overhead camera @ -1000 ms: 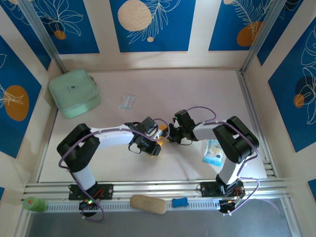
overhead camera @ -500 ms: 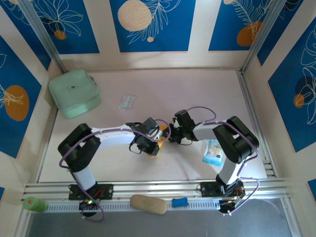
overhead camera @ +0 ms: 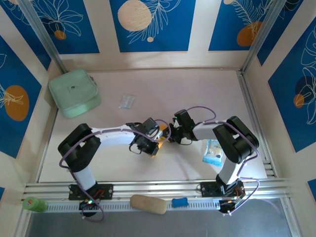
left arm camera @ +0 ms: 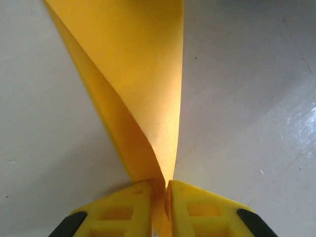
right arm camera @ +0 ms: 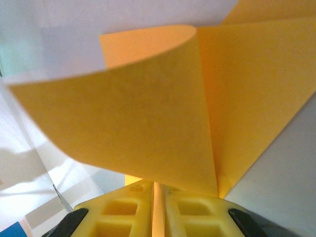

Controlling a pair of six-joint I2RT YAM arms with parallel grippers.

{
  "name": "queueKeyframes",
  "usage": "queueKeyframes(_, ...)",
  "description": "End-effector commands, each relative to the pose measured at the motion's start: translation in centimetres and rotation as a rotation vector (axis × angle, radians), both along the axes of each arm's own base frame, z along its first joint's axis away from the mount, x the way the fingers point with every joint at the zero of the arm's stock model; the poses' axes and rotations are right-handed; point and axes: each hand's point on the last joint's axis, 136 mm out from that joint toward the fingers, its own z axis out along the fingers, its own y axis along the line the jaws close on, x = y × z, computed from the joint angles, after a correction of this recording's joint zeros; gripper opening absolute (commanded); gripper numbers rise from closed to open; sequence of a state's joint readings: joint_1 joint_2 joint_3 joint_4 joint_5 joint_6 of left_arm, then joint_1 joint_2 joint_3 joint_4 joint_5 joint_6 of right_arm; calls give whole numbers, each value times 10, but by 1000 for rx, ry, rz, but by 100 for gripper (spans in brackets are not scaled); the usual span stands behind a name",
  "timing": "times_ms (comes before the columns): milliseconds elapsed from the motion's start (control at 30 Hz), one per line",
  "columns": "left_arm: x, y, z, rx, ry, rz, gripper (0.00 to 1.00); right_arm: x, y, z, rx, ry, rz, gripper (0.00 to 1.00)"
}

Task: Fold a paper plane with a square sheet of paper (pick it up from the middle)
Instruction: Fold the wing for the fifth time at the center of the table.

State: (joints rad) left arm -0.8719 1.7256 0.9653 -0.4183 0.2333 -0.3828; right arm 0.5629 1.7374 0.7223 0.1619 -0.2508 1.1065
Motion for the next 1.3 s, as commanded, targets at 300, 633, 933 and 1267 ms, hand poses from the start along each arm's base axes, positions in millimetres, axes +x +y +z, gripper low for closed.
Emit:
queueKeyframes(300,-13,5,-5,-8,35,-21,9,-20,-14,-17,-84,92,1,14)
queueKeyframes(633,-10,7,-1,-57,42,8,6,-21,-14,-17,-84,94,3,14)
queueKeyframes(933,-8,5,2,-197,109,51,2,-18,-10,-10,-62,77,20,15)
queueKeyframes(1267,-5,0,14,-367,191,97,0,-8,-7,33,-18,-67,42,26)
